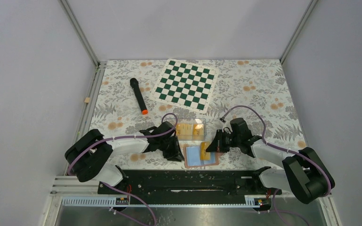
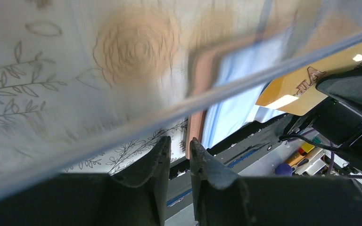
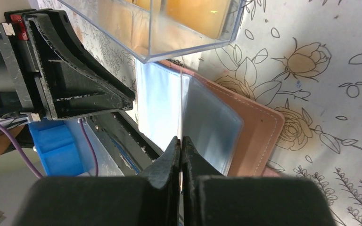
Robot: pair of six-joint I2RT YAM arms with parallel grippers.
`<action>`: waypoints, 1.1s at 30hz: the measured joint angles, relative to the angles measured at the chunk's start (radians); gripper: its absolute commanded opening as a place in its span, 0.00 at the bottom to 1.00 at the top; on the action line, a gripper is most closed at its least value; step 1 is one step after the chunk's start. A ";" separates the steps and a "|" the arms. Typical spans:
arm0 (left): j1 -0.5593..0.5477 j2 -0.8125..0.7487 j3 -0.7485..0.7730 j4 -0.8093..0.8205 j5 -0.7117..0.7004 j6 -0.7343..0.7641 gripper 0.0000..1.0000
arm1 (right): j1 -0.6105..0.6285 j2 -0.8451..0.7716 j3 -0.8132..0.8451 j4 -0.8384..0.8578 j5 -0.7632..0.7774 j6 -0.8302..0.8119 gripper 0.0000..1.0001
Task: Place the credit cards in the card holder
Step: Insert the credit card into the card holder.
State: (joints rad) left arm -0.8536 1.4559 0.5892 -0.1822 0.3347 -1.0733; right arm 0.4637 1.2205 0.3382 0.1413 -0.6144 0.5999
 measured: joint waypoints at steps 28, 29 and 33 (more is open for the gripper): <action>-0.009 0.039 0.022 -0.003 0.008 0.019 0.00 | -0.002 0.052 -0.102 0.223 -0.056 0.219 0.00; -0.010 0.039 0.022 -0.003 0.008 0.019 0.00 | -0.002 0.051 -0.107 0.224 -0.054 0.225 0.00; -0.011 0.039 0.022 -0.003 0.008 0.019 0.00 | -0.017 0.050 -0.116 0.223 -0.046 0.233 0.00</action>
State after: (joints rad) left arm -0.8642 1.4944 0.6113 -0.1852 0.3428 -1.0546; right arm 0.4469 1.2709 0.2222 0.3641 -0.6605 0.8330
